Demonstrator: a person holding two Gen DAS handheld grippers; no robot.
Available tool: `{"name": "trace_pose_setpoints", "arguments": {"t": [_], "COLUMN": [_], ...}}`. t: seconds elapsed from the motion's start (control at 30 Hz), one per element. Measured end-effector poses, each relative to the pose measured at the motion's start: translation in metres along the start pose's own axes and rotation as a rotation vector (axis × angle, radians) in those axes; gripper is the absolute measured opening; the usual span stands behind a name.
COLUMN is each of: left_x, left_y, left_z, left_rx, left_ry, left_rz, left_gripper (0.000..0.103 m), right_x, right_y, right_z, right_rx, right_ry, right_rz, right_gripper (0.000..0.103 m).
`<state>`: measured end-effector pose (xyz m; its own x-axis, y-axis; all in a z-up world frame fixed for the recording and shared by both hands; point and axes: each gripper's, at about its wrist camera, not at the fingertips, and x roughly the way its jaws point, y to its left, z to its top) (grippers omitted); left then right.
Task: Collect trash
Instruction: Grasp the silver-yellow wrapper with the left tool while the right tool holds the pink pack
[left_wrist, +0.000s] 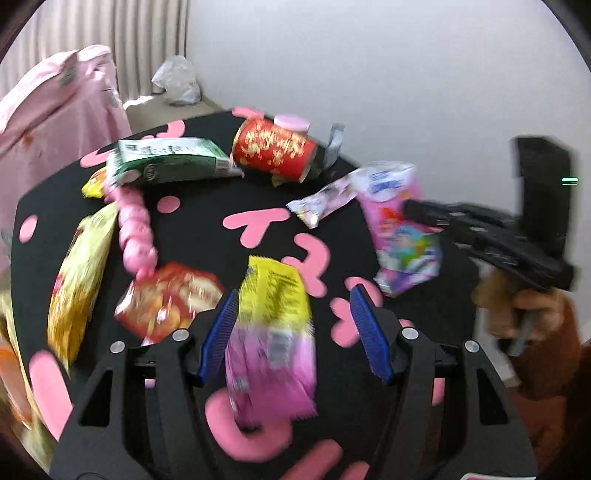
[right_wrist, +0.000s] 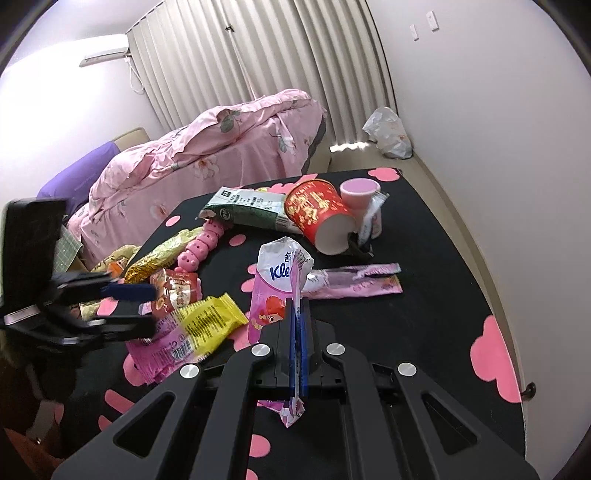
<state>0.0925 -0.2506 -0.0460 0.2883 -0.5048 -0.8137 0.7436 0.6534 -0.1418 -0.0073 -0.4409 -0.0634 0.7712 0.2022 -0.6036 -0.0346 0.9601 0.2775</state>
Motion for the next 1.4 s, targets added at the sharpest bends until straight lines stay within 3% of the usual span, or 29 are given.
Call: {"name": "trace_pose_setpoints", "arguments": {"t": [0.07,0.17,0.23,0.33,0.47,0.57,0.83,0.93,1.1,1.17,1.33,1.4], "left_x": [0.025,0.052,0.062,0.059,0.032,-0.003,-0.118,-0.148,-0.162,-0.159,-0.126,-0.11], "left_y": [0.002,0.013,0.017,0.014,0.012,0.013,0.027,0.04,0.063,0.063,0.067,0.064], "left_z": [0.012,0.019,0.019,0.015,0.002,-0.004,-0.017,-0.024,-0.042,-0.05,-0.053,-0.048], "left_rx": [0.015,-0.024,-0.053,-0.061,-0.092,-0.128,-0.161,-0.185,-0.255,-0.267,-0.303,-0.297], "left_ry": [0.059,0.136,0.179,0.175,0.086,-0.03,-0.389,-0.458,-0.473,-0.457,-0.405,-0.367], "left_rz": [0.054,0.071,0.056,0.042,0.062,0.088,0.294,0.338,0.254,0.219,0.096,0.052], "left_gripper": [0.06,0.059,0.05,0.033,0.013,0.011,0.01,0.01,0.015,0.032,0.05,0.051], "right_x": [-0.002,-0.006,-0.007,-0.007,-0.009,-0.012,-0.027,-0.03,-0.032,-0.031,-0.027,-0.026], "right_y": [-0.002,-0.003,-0.006,-0.007,-0.001,0.01,0.072,0.102,0.123,0.124,0.107,0.1], "right_z": [-0.003,-0.007,-0.008,-0.008,-0.004,0.002,0.038,0.054,0.073,0.072,0.063,0.059], "right_rx": [-0.002,-0.014,-0.009,-0.007,-0.023,-0.049,-0.2,-0.271,-0.275,-0.275,-0.238,-0.224], "right_ry": [0.0,-0.001,-0.002,-0.003,-0.011,-0.026,-0.097,-0.131,-0.155,-0.155,-0.118,-0.115], "right_rz": [-0.002,-0.015,-0.012,-0.009,-0.003,0.003,0.044,0.049,0.096,0.08,0.055,0.044], "right_gripper": [0.003,0.003,0.003,0.003,0.003,0.003,0.003,0.003,0.003,0.003,0.003,0.003]}}
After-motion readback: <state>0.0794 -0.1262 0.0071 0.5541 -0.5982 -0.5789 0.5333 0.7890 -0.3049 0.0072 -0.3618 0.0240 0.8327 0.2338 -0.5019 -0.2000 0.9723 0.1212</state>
